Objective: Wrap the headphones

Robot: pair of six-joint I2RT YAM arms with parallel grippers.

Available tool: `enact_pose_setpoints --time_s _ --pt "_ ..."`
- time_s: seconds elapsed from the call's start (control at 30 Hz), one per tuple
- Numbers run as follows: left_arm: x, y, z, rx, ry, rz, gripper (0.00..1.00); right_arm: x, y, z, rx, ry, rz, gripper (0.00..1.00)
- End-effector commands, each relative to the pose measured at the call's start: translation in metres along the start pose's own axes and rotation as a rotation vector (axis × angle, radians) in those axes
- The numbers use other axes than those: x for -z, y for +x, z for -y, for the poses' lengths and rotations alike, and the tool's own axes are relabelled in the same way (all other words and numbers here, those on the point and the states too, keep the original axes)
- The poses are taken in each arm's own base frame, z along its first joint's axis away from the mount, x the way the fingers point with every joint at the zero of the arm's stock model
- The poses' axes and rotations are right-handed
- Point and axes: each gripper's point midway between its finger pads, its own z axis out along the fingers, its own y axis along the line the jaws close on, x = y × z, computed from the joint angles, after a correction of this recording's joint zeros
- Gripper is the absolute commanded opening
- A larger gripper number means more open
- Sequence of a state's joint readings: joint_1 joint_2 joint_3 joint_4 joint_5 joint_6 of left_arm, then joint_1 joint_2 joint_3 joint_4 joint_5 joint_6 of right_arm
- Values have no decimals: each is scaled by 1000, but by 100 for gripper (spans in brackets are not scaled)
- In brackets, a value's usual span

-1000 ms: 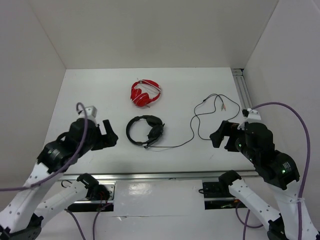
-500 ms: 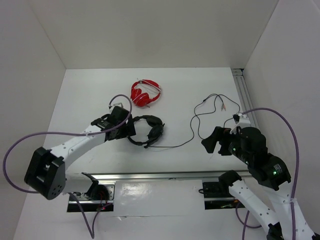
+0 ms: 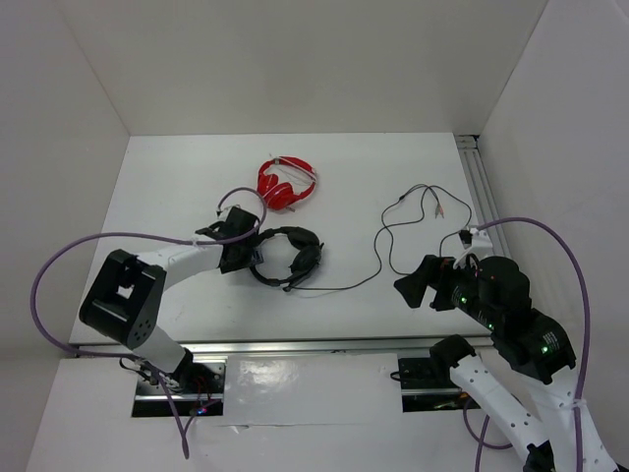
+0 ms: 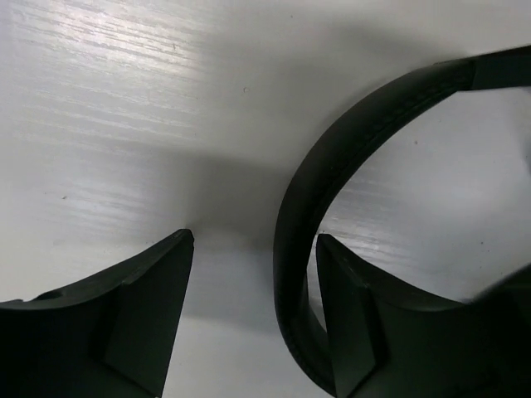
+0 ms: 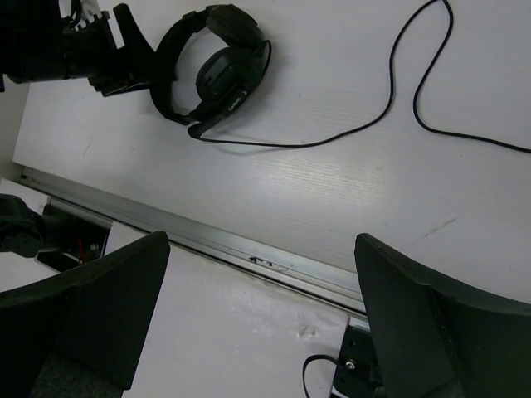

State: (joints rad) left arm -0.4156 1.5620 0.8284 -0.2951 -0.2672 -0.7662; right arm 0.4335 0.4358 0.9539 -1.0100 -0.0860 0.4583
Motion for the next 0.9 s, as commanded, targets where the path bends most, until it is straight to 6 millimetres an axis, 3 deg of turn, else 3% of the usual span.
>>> enact_pose_setpoints --time_s 0.0,0.07,0.17,0.2,0.27,0.3,0.37,0.4,0.43,0.47,0.5,0.53,0.6,0.73,0.77,0.87 --pt "-11 3 0 8 0 -3 72 1 -13 -11 26 -55 54 100" --pt "-14 5 -2 5 -15 -7 72 1 -13 -11 26 -55 53 100" --pt "-16 8 -6 10 -37 -15 49 -1 -11 -9 25 -51 45 100" --pt "-14 6 0 4 -25 -7 26 -1 -11 -9 25 -51 45 100" --pt "-9 9 0 -14 -41 -33 0 -1 -12 -12 27 -64 51 100" --pt "1 4 8 -23 -19 -18 0 -1 -12 -12 27 -64 51 100" --pt "22 5 -5 -20 -117 14 0 5 -19 -29 49 -157 85 100" --pt "48 -5 8 -29 -95 78 0 8 -21 -39 59 -219 99 100" --pt "62 -13 2 -18 -136 133 0 14 -18 -49 87 -300 135 100" --pt "80 -7 -10 -1 -186 114 0 25 -27 -74 120 -446 201 100" --pt "103 -17 1 3 -152 149 0 28 -28 -80 127 -500 235 100" --pt "119 -21 0 12 -149 169 0 21 -25 -79 120 -515 253 100" --pt "161 -38 -2 68 -116 251 0 19 -36 -81 117 -530 324 100" --pt "244 -70 -4 113 -18 363 0 6 -36 -98 188 -693 338 100" --pt "255 -74 -13 104 -34 381 0 -4 -33 -96 202 -712 327 100" --pt "289 -93 -23 124 -21 447 0 5 -50 -102 289 -759 420 100"
